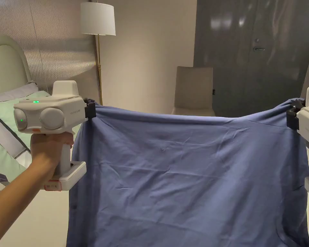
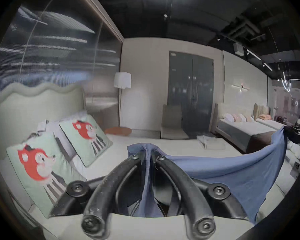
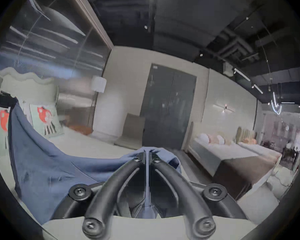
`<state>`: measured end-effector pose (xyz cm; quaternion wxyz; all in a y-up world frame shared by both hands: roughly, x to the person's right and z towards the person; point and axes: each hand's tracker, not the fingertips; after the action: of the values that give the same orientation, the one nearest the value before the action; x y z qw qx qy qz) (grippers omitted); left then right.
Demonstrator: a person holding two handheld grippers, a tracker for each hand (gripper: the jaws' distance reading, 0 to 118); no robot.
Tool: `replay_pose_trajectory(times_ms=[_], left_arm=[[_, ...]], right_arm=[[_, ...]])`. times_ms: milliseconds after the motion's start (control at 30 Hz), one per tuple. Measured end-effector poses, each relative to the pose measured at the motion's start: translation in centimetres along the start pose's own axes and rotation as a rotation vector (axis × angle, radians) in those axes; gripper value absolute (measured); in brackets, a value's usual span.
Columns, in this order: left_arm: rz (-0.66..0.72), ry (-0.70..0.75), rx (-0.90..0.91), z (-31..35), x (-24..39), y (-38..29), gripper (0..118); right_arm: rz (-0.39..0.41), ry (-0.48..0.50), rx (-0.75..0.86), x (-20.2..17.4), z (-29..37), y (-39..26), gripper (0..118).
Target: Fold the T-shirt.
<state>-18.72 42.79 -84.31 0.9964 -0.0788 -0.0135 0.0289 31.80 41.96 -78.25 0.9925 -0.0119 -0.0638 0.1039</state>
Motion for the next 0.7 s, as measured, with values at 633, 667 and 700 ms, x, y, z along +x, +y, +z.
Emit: replay_pose_trajectory(times_ms=[633, 667, 700], left_arm=[[-0.028, 0.061, 0.12, -6.0, 1.0, 5.1, 2], [-0.027, 0.057, 0.114, -6.5, 0.9, 4.2, 2], [-0.03, 0.053, 0.11, -7.0, 0.8, 3.2, 2]], right_arm=[[-0.035, -0.001, 0.147, 0.7, -5.9, 6.1, 3], [-0.034, 0.0, 0.132, 0.6, -6.3, 5.2, 3], [-0.03, 0.002, 0.117, 0.5, -6.7, 4.2, 3]])
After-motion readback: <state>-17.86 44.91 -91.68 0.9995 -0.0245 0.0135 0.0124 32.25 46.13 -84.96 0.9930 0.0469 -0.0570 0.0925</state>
